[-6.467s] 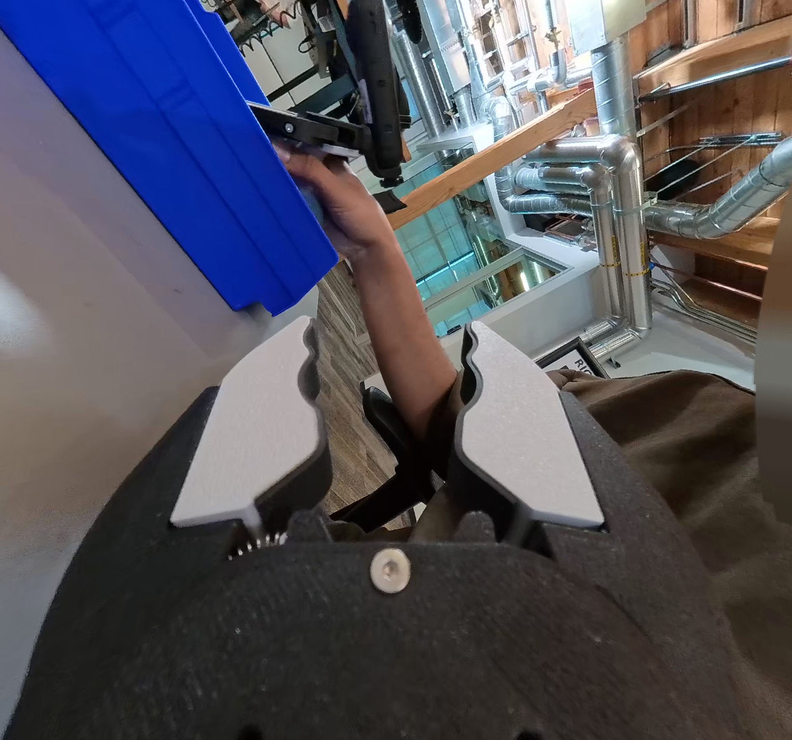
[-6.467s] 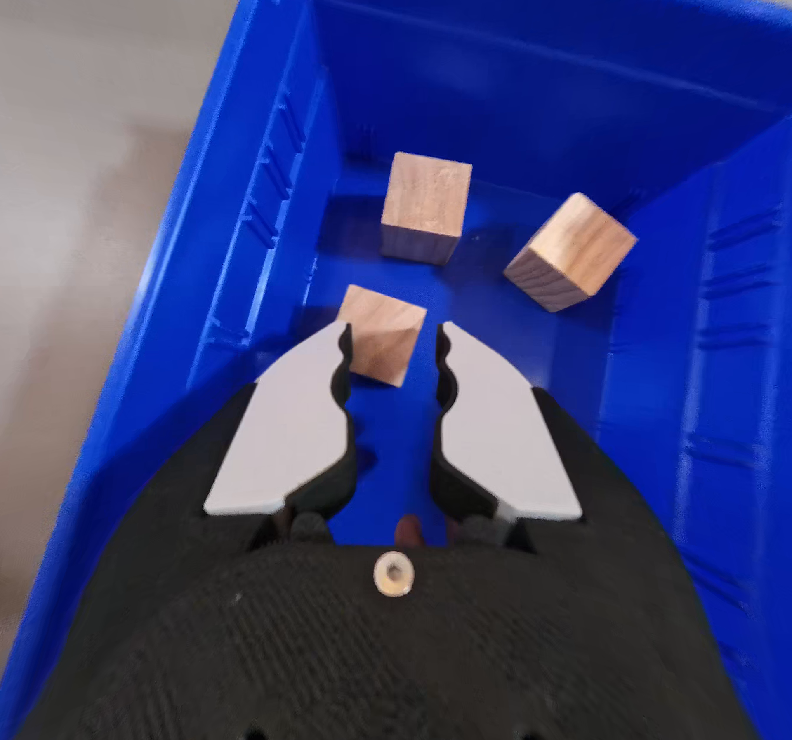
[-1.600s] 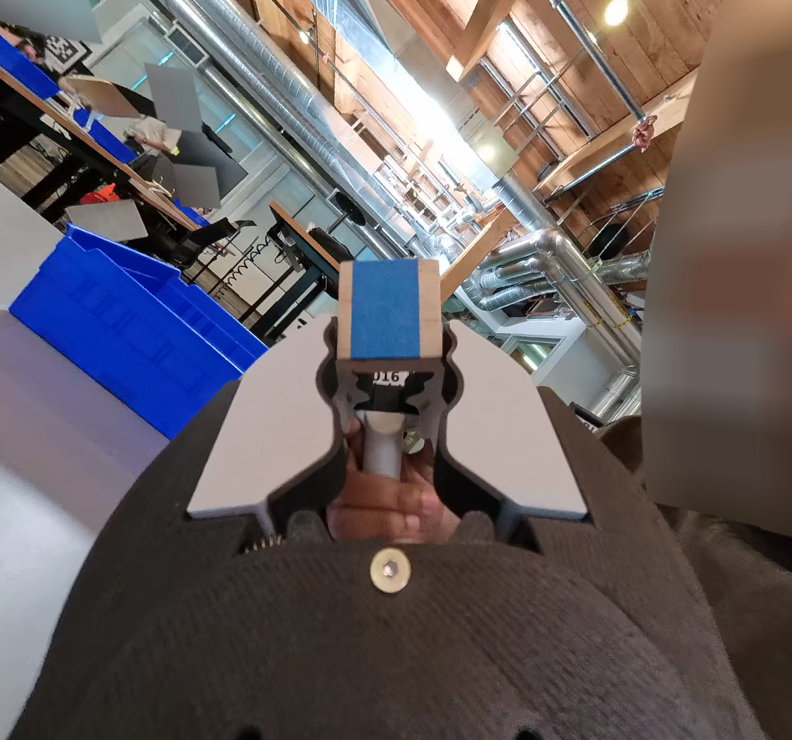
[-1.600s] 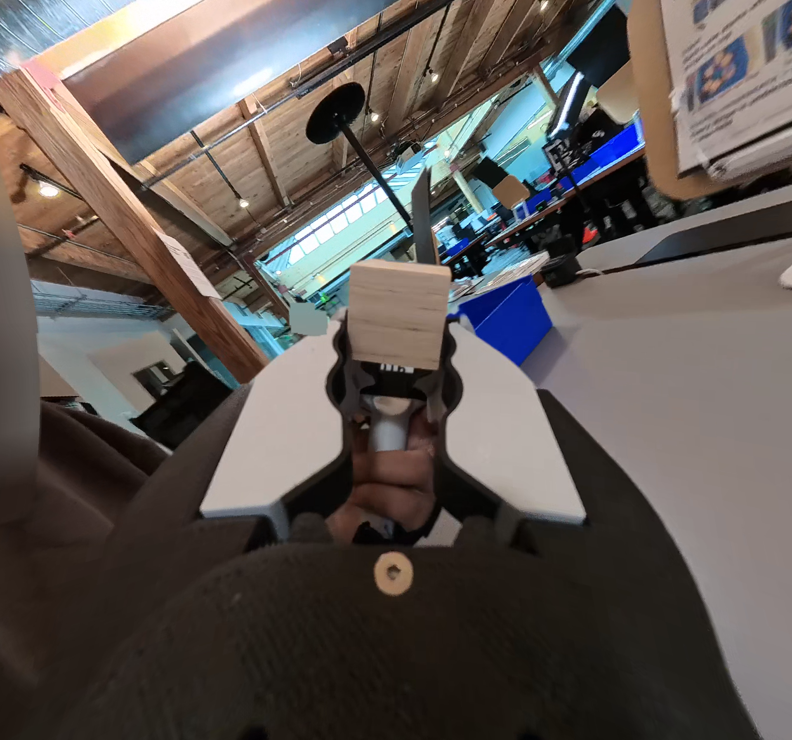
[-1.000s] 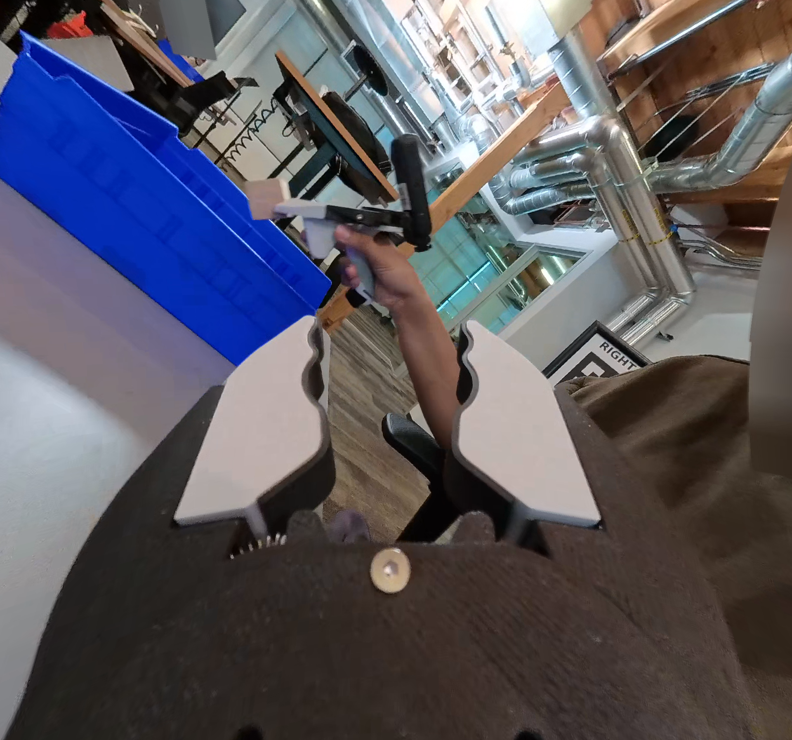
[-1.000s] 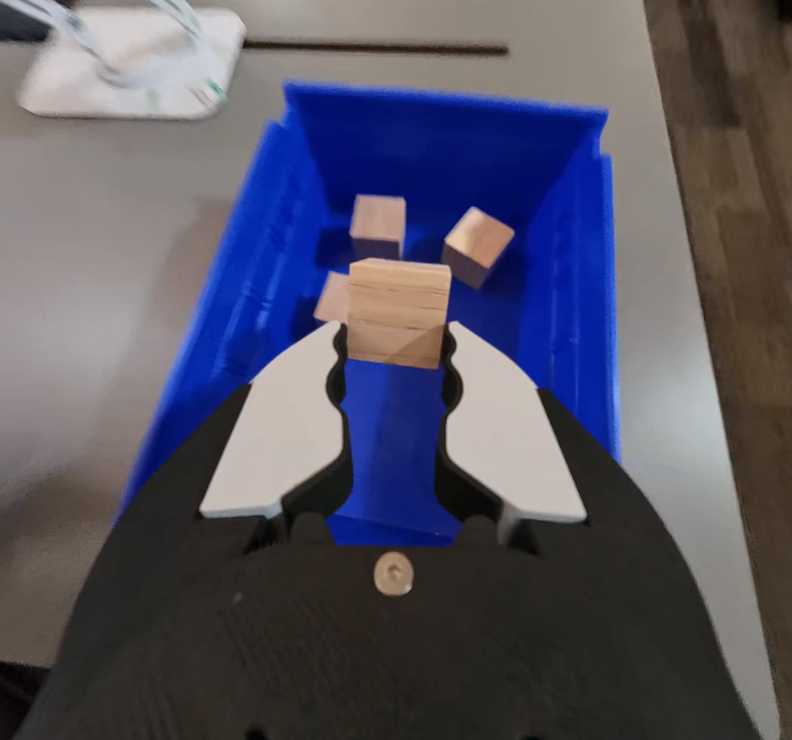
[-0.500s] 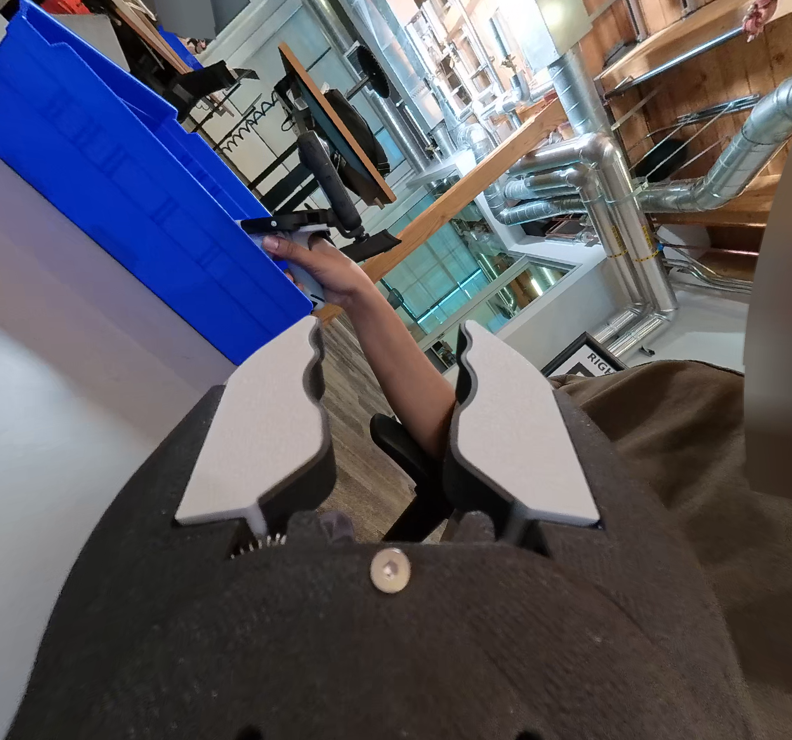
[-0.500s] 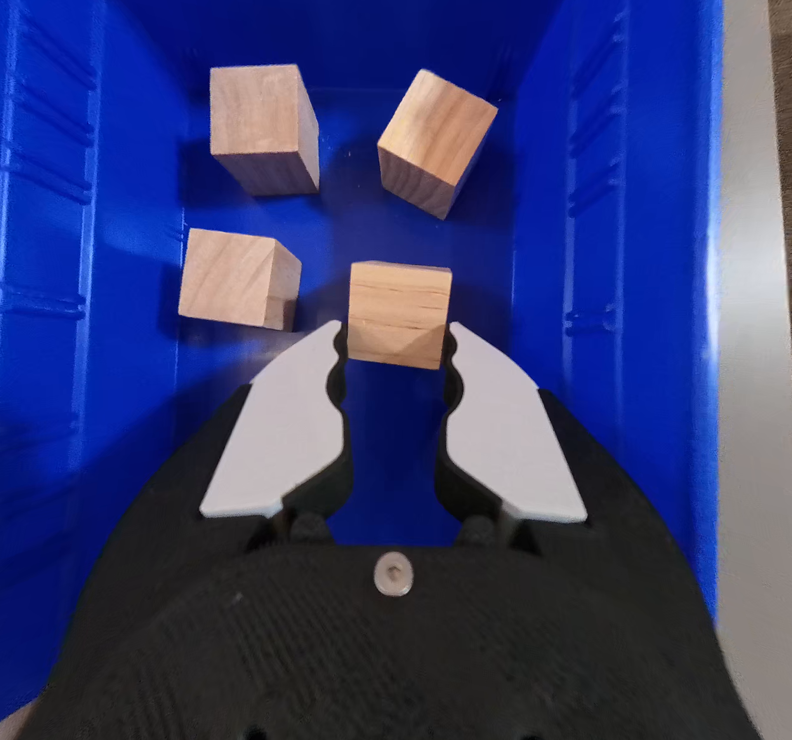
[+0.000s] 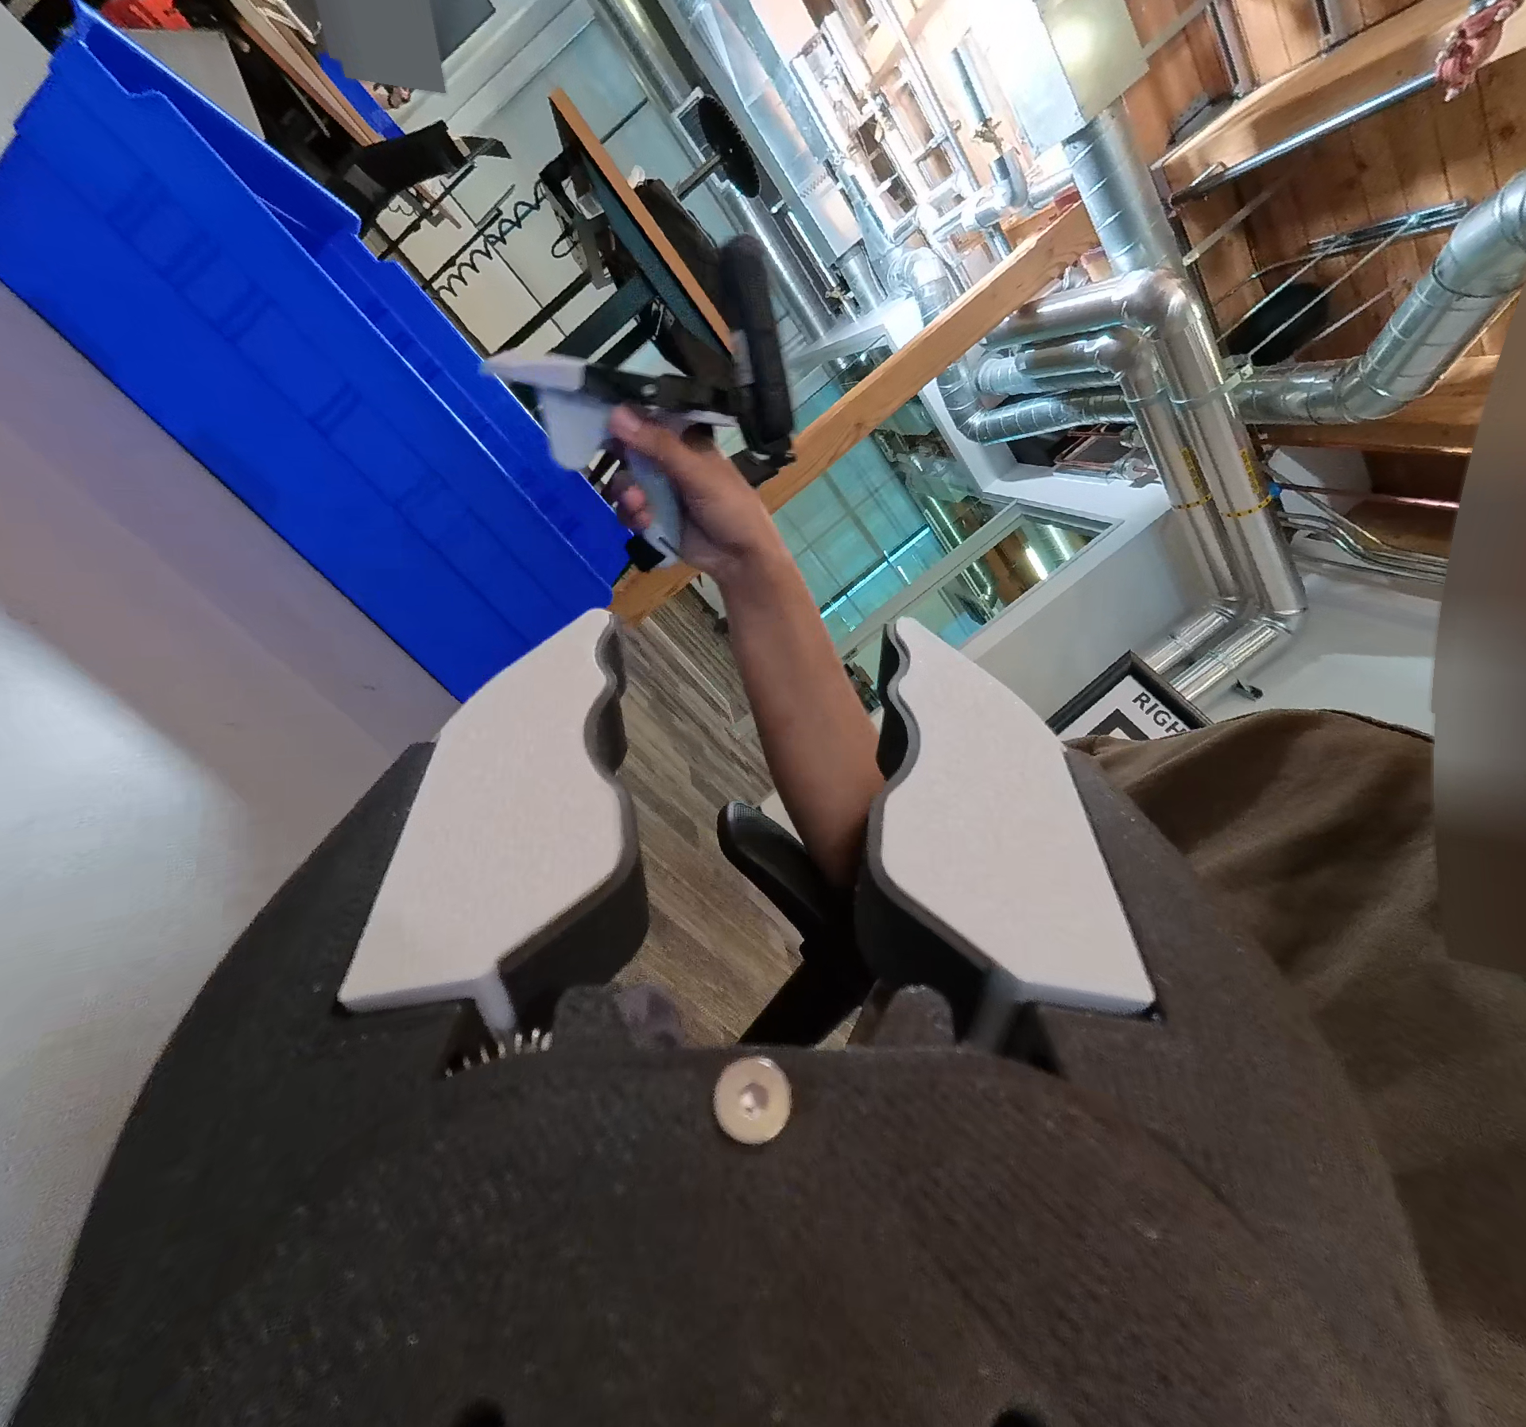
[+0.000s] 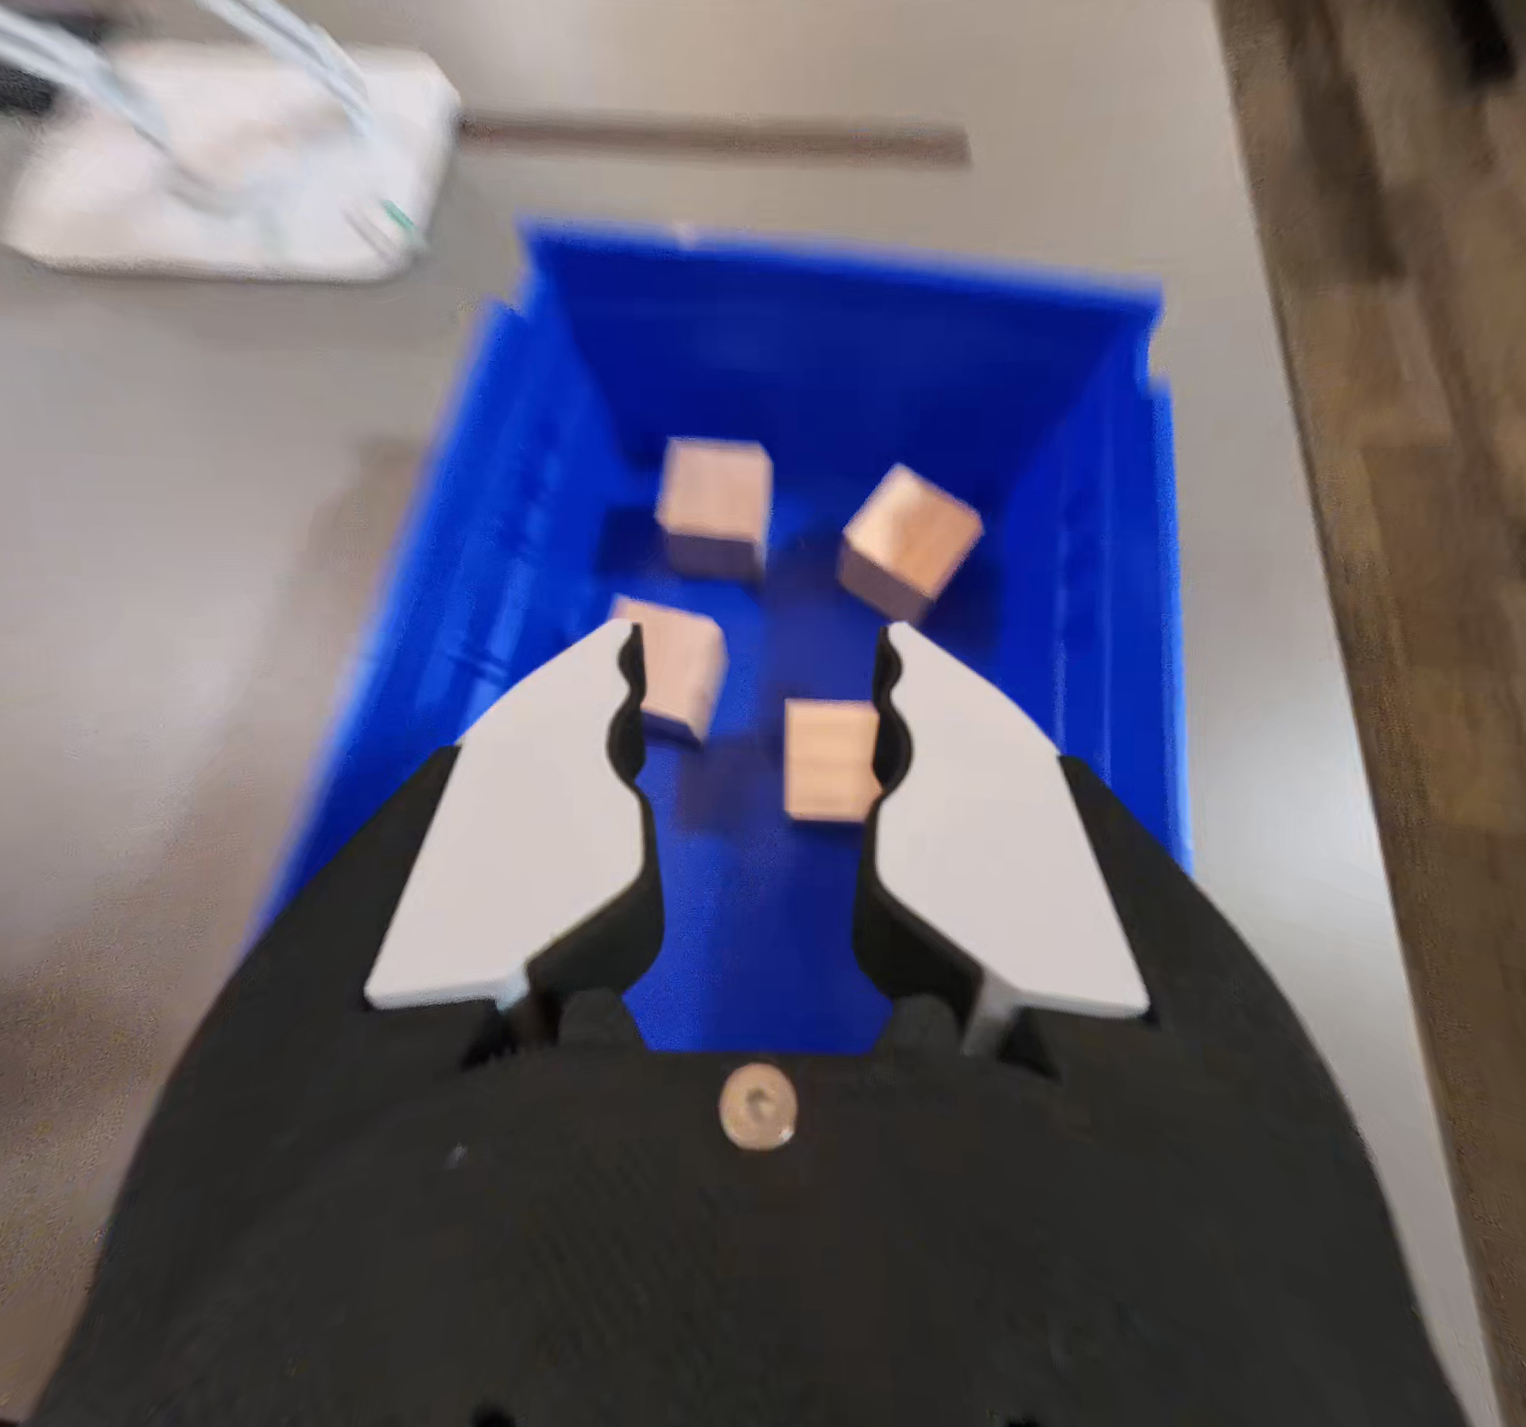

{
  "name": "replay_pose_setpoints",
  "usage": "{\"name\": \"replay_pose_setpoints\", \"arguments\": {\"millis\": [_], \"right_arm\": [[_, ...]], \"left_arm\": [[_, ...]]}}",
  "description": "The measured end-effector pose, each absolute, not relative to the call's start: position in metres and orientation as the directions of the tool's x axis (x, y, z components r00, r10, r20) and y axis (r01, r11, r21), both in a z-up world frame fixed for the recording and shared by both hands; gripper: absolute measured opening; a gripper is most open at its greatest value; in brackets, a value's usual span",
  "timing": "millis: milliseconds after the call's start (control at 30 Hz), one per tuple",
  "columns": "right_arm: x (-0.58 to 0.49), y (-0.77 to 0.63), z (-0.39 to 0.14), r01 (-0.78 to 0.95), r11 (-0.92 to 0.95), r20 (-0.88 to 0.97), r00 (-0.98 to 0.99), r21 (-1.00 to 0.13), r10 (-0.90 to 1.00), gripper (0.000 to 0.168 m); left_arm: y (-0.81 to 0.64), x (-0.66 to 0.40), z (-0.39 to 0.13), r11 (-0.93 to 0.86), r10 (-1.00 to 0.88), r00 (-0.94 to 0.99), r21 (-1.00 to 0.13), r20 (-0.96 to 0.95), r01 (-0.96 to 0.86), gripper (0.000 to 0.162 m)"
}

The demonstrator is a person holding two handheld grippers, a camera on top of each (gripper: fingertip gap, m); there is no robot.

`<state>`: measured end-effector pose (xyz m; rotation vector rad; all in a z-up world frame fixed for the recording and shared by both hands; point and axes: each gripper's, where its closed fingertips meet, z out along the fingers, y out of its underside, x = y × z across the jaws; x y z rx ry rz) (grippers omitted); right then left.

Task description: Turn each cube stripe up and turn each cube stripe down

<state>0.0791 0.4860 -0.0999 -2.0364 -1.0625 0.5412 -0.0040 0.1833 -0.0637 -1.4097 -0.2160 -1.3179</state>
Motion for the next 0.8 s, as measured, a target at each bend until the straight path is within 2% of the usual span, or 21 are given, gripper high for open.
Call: {"name": "replay_pose_setpoints", "arguments": {"millis": [100, 167, 233, 367, 500, 567, 667, 733, 800], "right_arm": [[0.048, 0.44, -0.022, 0.305, -0.138, -0.002, 0.409, -0.942, 0.913, 0.054], [0.032, 0.399, 0.016, 0.161, -0.013, 0.04, 0.318, -0.987, 0.947, 0.05], [0.016, 0.352, 0.032, 0.056, 0.051, 0.062, 0.217, -0.997, 0.974, 0.046], [-0.016, 0.253, 0.014, 0.032, -0.082, -0.086, -0.128, -0.996, 0.988, 0.054], [-0.036, 0.209, -0.014, 0.118, -0.169, -0.196, -0.276, -0.979, 0.941, 0.057], [-0.041, 0.207, -0.024, 0.145, -0.179, -0.213, -0.273, -0.973, 0.938, 0.056], [-0.043, 0.208, -0.023, 0.149, -0.253, -0.286, -0.281, -0.956, 0.916, 0.054], [-0.043, 0.209, -0.019, 0.141, -0.312, -0.341, -0.295, -0.94, 0.893, 0.054], [-0.042, 0.208, -0.015, 0.143, -0.359, -0.387, -0.312, -0.922, 0.868, 0.054]], "left_arm": [[0.185, -0.01, -0.064, -0.333, -0.51, 0.378, -0.582, 0.773, 0.742, 0.059], [0.187, -0.023, -0.064, -0.313, -0.476, 0.44, -0.614, 0.762, 0.725, 0.061], [0.187, -0.053, -0.054, -0.239, -0.424, 0.54, -0.665, 0.727, 0.708, 0.062], [0.161, -0.152, -0.007, 0.017, -0.253, 0.724, -0.745, 0.642, 0.667, 0.061], [0.101, -0.273, 0.015, 0.188, 0.116, 0.787, -0.791, 0.606, 0.581, 0.063], [0.062, -0.336, 0.002, 0.181, 0.379, 0.766, -0.853, 0.52, 0.49, 0.063], [0.004, -0.415, -0.04, 0.042, 0.681, 0.656, -0.911, 0.326, 0.41, 0.066], [-0.017, -0.449, -0.076, -0.021, 0.766, 0.57, -0.874, 0.299, 0.486, 0.068], [-0.018, -0.464, -0.105, -0.018, 0.76, 0.532, -0.806, 0.373, 0.592, 0.069]]}}
